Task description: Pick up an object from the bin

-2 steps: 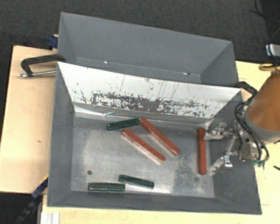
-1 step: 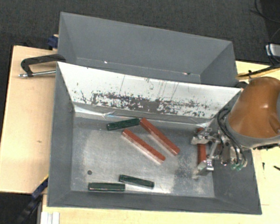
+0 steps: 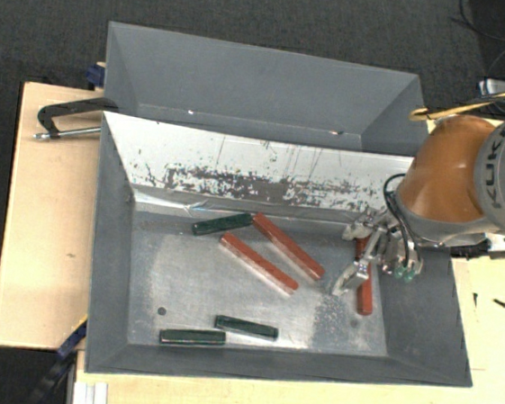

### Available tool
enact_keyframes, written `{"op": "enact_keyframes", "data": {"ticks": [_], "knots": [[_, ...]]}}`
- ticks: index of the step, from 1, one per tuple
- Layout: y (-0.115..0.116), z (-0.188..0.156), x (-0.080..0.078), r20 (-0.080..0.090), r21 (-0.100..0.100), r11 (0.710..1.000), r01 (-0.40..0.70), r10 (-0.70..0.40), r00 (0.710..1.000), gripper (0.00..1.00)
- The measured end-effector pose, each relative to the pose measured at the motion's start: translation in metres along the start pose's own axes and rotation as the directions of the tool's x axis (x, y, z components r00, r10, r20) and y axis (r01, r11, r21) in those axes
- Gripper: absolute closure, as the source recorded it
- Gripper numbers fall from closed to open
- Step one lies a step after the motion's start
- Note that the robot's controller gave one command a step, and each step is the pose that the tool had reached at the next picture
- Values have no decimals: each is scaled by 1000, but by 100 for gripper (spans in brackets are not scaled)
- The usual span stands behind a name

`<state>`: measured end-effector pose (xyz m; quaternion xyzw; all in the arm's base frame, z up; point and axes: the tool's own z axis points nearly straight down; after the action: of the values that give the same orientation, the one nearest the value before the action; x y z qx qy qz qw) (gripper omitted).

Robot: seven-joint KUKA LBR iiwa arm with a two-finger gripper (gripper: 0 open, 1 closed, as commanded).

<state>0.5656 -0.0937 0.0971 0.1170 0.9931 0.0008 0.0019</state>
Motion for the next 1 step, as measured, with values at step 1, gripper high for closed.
{"op": "enact_keyframes", "data": {"ticks": [1], "knots": [[21, 10, -13, 1, 1, 999, 38, -38, 999, 0]]}}
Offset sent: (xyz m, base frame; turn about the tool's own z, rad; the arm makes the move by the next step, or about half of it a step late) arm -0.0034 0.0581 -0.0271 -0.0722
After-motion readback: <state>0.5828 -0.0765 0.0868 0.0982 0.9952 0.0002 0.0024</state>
